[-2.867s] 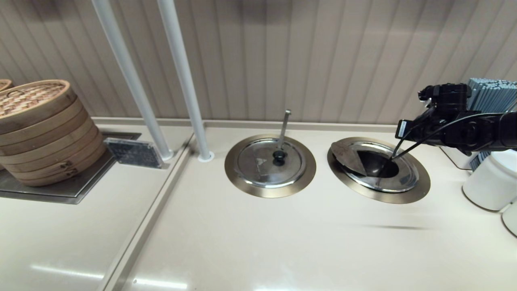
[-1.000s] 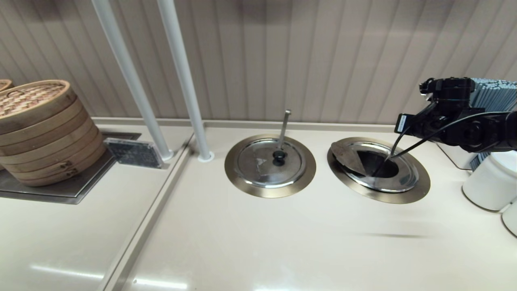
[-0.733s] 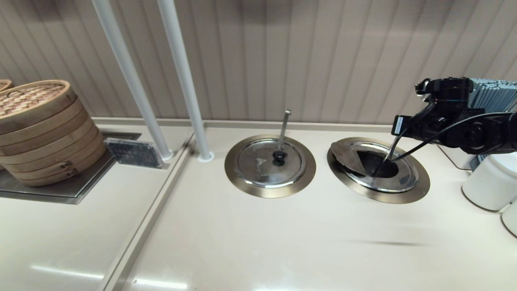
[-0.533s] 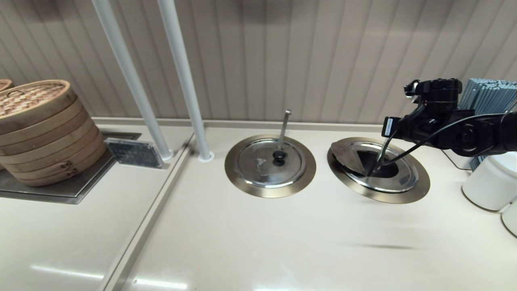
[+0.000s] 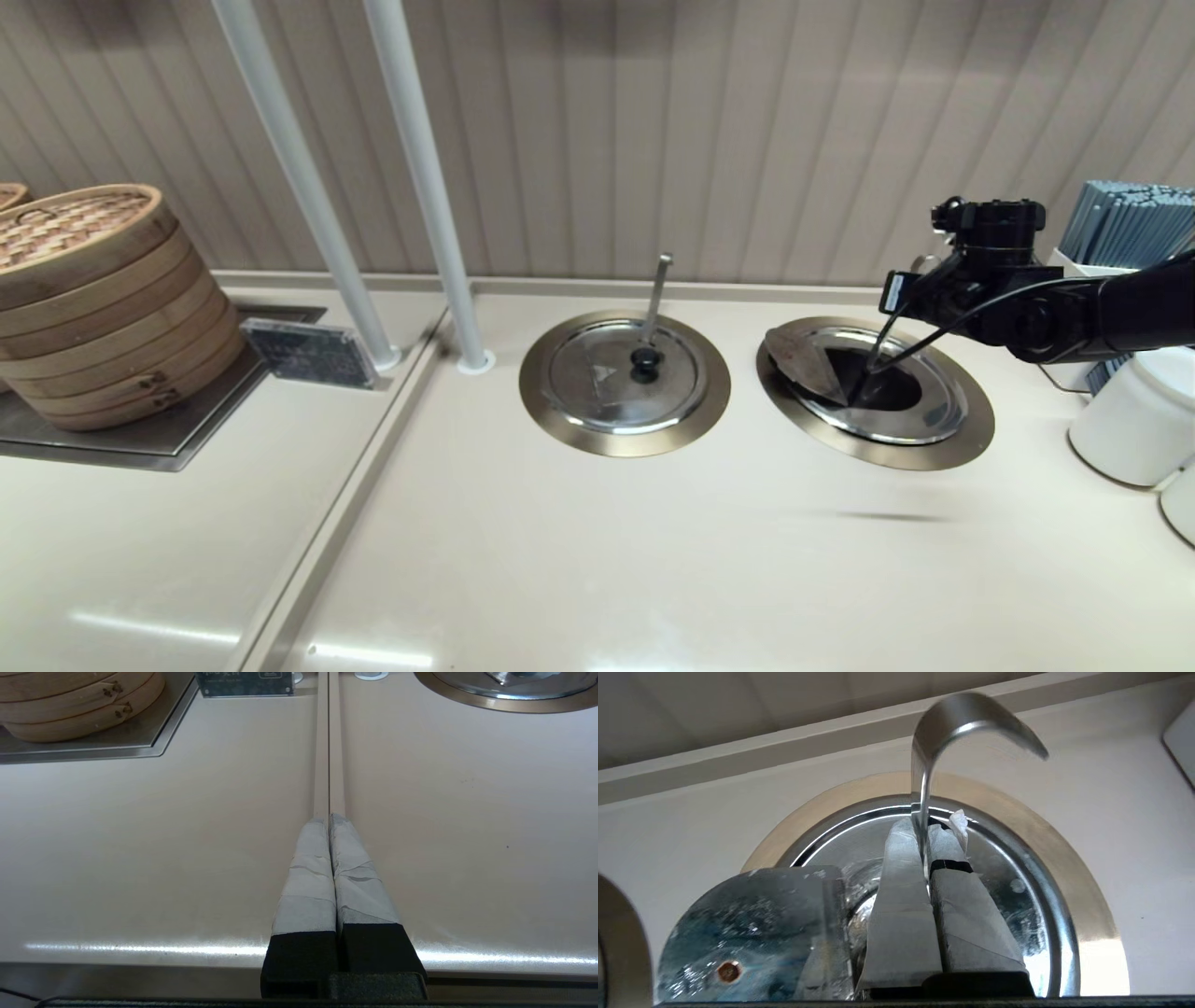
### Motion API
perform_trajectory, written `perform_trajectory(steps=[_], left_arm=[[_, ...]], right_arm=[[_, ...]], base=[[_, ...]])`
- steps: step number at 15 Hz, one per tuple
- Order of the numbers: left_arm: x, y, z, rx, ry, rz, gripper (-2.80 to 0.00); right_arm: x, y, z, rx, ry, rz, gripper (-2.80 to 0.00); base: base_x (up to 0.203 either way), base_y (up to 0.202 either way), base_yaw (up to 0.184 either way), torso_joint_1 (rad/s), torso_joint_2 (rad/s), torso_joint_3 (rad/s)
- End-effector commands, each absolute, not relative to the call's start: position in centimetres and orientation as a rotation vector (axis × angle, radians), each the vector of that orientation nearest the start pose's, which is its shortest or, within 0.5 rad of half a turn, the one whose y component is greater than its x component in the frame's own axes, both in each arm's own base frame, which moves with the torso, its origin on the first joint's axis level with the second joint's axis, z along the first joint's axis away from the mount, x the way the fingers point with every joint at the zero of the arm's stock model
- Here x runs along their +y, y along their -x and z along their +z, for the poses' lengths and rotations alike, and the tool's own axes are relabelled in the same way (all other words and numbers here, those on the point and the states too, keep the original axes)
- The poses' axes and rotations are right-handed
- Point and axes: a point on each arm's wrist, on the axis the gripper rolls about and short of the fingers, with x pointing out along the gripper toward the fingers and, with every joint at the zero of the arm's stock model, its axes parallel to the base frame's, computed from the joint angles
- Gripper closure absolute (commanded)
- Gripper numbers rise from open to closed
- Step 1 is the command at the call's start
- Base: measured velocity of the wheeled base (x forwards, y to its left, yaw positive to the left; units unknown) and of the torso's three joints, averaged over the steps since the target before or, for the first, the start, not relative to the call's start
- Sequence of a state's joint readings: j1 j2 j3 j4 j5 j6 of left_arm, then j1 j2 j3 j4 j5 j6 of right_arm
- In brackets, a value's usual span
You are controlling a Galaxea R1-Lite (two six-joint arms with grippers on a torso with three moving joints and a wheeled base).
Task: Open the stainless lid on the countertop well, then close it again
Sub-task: Stir with a spoon
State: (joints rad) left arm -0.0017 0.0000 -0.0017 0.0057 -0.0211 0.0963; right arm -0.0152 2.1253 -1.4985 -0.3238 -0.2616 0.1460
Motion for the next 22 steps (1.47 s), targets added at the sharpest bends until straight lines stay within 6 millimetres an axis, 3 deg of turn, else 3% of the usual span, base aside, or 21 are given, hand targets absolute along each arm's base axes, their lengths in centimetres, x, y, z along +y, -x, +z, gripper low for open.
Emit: perform_trajectory(steps=[1, 6, 11, 15, 19, 22], left_arm=[[0.0, 2.3, 7.5, 0.003, -0.097, -0.023, 0.00], [0.0, 2.3, 7.5, 0.003, -0.097, -0.023, 0.00], [0.0, 2.3, 7.5, 0.003, -0.097, -0.023, 0.00], [0.0, 2.3, 7.5, 0.004, -0.097, -0.022, 0.00], [0.0, 2.3, 7.5, 0.004, -0.097, -0.022, 0.00], [0.0, 2.3, 7.5, 0.003, -0.097, -0.023, 0.00]], right_arm=[[-2.6, -44.5, 17.8, 0.284, -0.108, -0.329, 0.00], [-3.5, -43.1, 19.7, 0.253, -0.114, -0.347, 0.00], [-0.9, -41.4, 20.1, 0.279, -0.102, -0.287, 0.00], [-0.5, -41.5, 18.6, 0.348, -0.093, -0.282, 0.00], [-2.2, -41.3, 16.2, 0.439, -0.119, -0.347, 0.00], [-3.7, -42.3, 14.4, 0.470, -0.133, -0.384, 0.00]], base=[[0.000, 0.000, 0.000, 0.000, 0.00, 0.000], [0.000, 0.000, 0.000, 0.000, 0.00, 0.000], [0.000, 0.000, 0.000, 0.000, 0.00, 0.000], [0.000, 0.000, 0.000, 0.000, 0.00, 0.000], [0.000, 0.000, 0.000, 0.000, 0.00, 0.000], [0.000, 0.000, 0.000, 0.000, 0.00, 0.000]])
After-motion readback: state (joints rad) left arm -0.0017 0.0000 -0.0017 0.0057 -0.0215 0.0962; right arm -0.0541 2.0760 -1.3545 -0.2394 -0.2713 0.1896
